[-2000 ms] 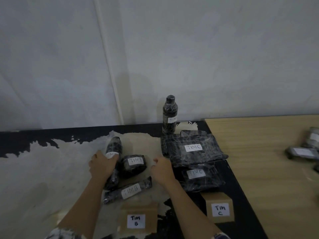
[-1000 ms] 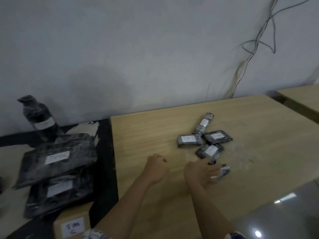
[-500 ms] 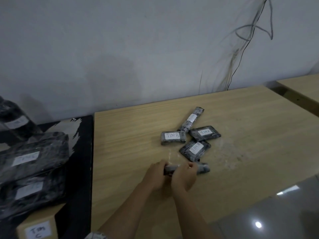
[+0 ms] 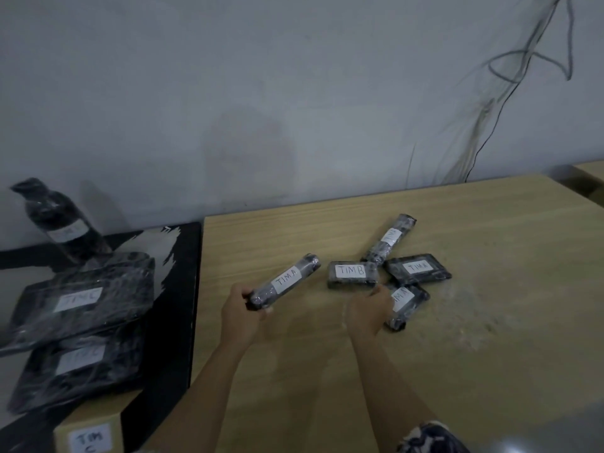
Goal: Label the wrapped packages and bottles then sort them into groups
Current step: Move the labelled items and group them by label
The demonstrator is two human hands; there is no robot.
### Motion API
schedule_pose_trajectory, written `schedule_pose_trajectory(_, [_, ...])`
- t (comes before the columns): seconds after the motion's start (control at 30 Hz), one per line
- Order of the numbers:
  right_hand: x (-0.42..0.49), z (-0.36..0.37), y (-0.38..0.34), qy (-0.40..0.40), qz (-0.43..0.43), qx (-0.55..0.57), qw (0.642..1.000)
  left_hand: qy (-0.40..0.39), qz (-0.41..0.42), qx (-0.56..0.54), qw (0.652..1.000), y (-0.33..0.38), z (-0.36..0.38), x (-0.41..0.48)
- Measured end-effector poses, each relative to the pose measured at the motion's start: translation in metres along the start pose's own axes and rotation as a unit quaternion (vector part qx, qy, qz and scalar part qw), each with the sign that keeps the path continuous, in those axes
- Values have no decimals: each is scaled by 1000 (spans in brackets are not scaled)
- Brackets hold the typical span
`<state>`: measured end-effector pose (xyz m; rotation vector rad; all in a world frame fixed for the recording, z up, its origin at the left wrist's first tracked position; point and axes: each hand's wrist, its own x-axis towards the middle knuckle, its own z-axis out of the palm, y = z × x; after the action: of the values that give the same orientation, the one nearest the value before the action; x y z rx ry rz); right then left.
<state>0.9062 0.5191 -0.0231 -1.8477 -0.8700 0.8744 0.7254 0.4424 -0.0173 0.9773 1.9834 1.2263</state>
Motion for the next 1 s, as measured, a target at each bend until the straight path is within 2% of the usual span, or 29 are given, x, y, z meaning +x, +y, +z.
schedule_pose_trajectory(0.1, [14, 4, -11, -36, 3, -135, 990, 6, -16, 14, 1000, -9, -2, 5])
schedule_pose_trajectory(0.17, [21, 7, -15, -58, 1, -188, 981, 9, -29, 24, 999, -14, -3, 8])
schedule_pose_trajectory(0.3, [31, 12, -22, -86, 28, -216, 972, 6, -56, 27, 998, -20, -2, 14])
schedule_pose_trajectory(0.43, [32, 12, -30, -78, 73, -228, 968, 22, -73, -3, 997, -18, 2, 18])
schedule_pose_trajectory(0.5, [29, 14, -30, -63, 59, -221, 971, 34, -71, -10, 997, -15, 2, 18])
schedule_pose_trajectory(0.57, [23, 16, -30, -55, 26, -171, 983, 45, -69, -28, 996, -9, 1, 20])
schedule_pose_trajectory(0.7, [10, 27, -36, -60, 15, 53, 997, 85, -53, -90, 991, 6, -16, 27])
schedule_pose_trajectory(0.87, [-29, 57, -59, -39, 11, 180, 983, 184, 22, -173, 967, 28, -65, 32])
schedule_pose_trajectory(1.0, [-77, 89, -83, -97, 29, 280, 955, 281, 87, -229, 928, 30, -122, 30])
